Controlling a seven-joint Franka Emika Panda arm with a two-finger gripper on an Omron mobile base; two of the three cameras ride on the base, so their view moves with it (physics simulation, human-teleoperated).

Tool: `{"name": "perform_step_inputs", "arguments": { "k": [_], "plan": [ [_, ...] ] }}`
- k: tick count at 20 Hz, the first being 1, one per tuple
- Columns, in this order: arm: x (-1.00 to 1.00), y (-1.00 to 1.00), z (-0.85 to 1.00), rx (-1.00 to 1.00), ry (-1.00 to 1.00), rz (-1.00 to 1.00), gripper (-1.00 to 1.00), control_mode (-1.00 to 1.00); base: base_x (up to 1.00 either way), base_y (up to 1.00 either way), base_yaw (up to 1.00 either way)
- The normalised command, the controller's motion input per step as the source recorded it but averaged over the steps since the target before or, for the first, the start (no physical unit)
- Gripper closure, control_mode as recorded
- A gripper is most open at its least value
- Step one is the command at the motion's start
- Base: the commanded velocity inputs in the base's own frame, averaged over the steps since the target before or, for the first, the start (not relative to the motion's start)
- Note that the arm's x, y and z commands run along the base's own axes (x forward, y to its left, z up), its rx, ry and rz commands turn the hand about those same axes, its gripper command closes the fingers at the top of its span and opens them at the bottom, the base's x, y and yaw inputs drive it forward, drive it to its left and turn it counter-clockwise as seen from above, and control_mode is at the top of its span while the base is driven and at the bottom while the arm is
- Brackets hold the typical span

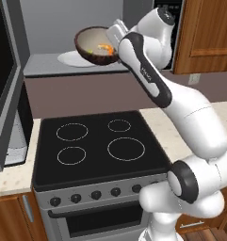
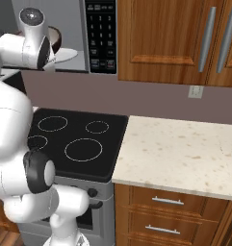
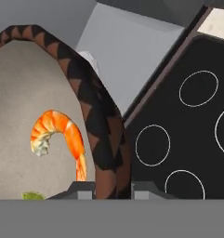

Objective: The microwave is finished heating the shrimp and lemon wedge. Take the bowl containing the food and place it on the dining counter.

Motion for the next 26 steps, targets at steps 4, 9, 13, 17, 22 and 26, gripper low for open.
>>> {"name": "perform_step_inputs", "arguments": {
  "k": [4,9,13,17,22,26],
  "plan": [
    [-1.0,-0.42,0.0,0.04,0.0,0.04,1.0,-1.0,0.0,0.0,0.0],
    [-1.0,-0.29,-0.04,0.0,0.02,0.14,1.0,-1.0,0.0,0.0,0.0],
    [-1.0,-0.15,-0.32,-0.07,0.11,0.15,1.0,-1.0,0.0,0.0,0.0],
    [-1.0,-0.12,-0.64,-0.17,0.15,0.11,1.0,-1.0,0.0,0.0,0.0],
    [-0.77,-0.47,-0.72,-0.17,0.07,0.02,1.0,-1.0,0.0,0.0,0.0],
    [-0.1,-0.26,-0.14,-0.02,0.0,0.0,1.0,-1.0,0.0,0.0,0.0]
  ]
}}
